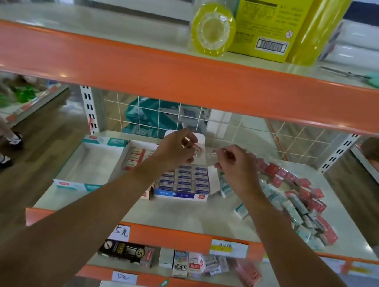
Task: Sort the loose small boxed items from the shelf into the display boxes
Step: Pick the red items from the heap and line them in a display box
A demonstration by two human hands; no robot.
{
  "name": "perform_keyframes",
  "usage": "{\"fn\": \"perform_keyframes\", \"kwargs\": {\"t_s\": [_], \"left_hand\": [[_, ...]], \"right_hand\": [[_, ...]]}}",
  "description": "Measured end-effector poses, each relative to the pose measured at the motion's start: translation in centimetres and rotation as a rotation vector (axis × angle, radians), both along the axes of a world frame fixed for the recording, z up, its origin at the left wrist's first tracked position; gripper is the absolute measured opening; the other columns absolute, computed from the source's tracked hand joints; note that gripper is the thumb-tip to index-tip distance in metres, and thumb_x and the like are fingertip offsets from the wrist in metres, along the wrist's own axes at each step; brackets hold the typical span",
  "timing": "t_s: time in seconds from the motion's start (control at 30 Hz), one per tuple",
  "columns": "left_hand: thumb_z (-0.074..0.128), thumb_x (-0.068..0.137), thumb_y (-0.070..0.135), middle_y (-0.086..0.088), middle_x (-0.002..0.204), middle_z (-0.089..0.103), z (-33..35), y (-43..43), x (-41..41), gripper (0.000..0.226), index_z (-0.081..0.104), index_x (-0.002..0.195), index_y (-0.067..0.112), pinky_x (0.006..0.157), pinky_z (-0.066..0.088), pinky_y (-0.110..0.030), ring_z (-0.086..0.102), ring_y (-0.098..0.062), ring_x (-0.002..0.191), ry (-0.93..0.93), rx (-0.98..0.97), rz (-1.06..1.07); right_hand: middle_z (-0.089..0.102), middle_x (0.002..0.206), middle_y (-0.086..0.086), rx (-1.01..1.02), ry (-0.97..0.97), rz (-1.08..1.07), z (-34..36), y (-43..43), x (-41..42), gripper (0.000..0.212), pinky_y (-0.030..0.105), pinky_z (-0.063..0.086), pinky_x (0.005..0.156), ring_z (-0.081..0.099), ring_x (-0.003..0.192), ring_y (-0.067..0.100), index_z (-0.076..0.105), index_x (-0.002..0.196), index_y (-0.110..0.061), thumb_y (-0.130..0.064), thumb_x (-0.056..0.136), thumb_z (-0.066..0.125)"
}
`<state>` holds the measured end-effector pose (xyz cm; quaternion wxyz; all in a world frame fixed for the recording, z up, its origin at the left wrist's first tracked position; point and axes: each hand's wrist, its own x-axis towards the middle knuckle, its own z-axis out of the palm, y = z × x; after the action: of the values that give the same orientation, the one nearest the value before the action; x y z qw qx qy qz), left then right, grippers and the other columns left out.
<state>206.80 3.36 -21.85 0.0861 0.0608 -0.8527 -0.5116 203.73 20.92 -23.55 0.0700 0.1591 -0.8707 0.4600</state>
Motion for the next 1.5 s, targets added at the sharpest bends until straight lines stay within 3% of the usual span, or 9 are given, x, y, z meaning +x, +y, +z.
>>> {"fn": "perform_keyframes", "kwargs": {"t_s": [0.13,0.23,0.33,0.43,0.6,0.8,1.0,1.17,1.5], "left_hand": [[0.061,0.089,0.009,-0.004,0.097,0.065,-0.3,-1.7,0.4,0.012,0.059,0.098,0.017,0.058,0.054,-0.018,0.069,-0.013,0.069,-0.028,0.003,0.029],[0.067,0.086,0.024,0.003,0.088,0.064,-0.6,-2.9,0.6,0.012,0.058,0.09,0.018,0.058,0.044,-0.017,0.059,-0.009,0.072,-0.032,-0.178,0.071],[0.067,0.086,0.027,0.001,0.089,0.064,-0.9,-4.0,0.8,0.016,0.059,0.092,0.015,0.059,0.042,-0.019,0.057,-0.013,0.077,-0.053,-0.234,0.095],[0.068,0.086,0.025,-0.001,0.088,0.062,-0.9,-5.3,1.1,0.018,0.054,0.093,0.016,0.062,0.052,-0.023,0.061,-0.014,0.075,-0.084,-0.168,0.15],[0.065,0.088,0.014,-0.004,0.094,0.061,-0.3,-6.8,2.2,0.021,0.052,0.104,0.014,0.054,0.054,-0.018,0.065,-0.014,0.077,-0.132,0.111,0.144],[0.054,0.094,0.018,-0.001,0.091,0.062,-0.3,-8.3,2.9,0.007,0.06,0.097,0.018,0.058,0.043,-0.017,0.057,-0.011,0.075,-0.175,-0.078,0.149],[0.059,0.092,0.02,-0.005,0.091,0.061,-0.4,-10.5,4.0,0.011,0.052,0.1,0.016,0.071,0.055,-0.027,0.064,-0.018,0.085,-0.177,0.021,0.184],[0.057,0.093,0.014,-0.006,0.093,0.059,-0.9,-12.0,4.7,0.016,0.052,0.108,0.019,0.061,0.056,-0.023,0.066,-0.019,0.084,-0.2,0.173,0.17],[0.068,0.086,0.018,-0.009,0.102,0.063,-1.4,-14.5,4.5,0.02,0.048,0.085,0.021,0.039,0.037,-0.011,0.056,-0.011,0.07,-0.248,0.039,0.171]], "right_hand": [[0.067,0.077,0.002,0.037,0.002,-0.017,0.1,-1.9,0.3,0.02,0.035,0.056,0.064,0.067,0.07,0.017,0.059,0.085,-0.016,-0.032,0.096,0.054],[0.066,0.08,-0.001,0.059,0.009,-0.012,0.3,-3.1,0.5,0.015,0.021,0.045,0.058,0.065,0.071,0.015,0.057,0.089,-0.02,-0.032,0.097,0.052],[0.067,0.087,0.0,0.002,-0.012,0.033,0.3,-4.1,0.5,0.01,0.03,0.054,0.069,0.066,0.078,0.019,0.06,0.098,-0.022,-0.029,0.098,0.053],[0.067,0.091,-0.001,-0.042,-0.044,0.058,0.0,-5.3,0.5,0.011,0.044,0.058,0.077,0.068,0.08,0.02,0.064,0.102,-0.019,-0.023,0.097,0.055],[0.066,0.102,0.0,-0.009,-0.08,0.123,0.2,-7.2,0.8,0.018,0.039,0.058,0.08,0.068,0.087,0.016,0.063,0.111,-0.016,-0.016,0.093,0.06],[0.057,0.102,-0.002,0.077,-0.071,0.229,0.1,-9.6,1.1,0.044,0.032,0.056,0.079,0.061,0.094,0.018,0.055,0.129,-0.025,-0.006,0.09,0.06],[0.053,0.114,0.012,0.273,0.021,0.337,-0.7,-12.2,1.1,0.043,0.014,0.039,0.062,0.055,0.082,0.015,0.055,0.132,-0.027,-0.008,0.093,0.054],[0.052,0.112,0.005,0.343,0.004,0.348,-0.7,-13.8,1.3,0.035,0.011,0.039,0.061,0.055,0.091,0.014,0.056,0.121,-0.021,-0.013,0.088,0.065],[0.065,0.104,0.004,0.431,0.165,0.373,0.3,-15.7,1.8,0.039,0.015,0.04,0.061,0.056,0.081,0.009,0.063,0.122,-0.015,-0.021,0.084,0.07]]}}
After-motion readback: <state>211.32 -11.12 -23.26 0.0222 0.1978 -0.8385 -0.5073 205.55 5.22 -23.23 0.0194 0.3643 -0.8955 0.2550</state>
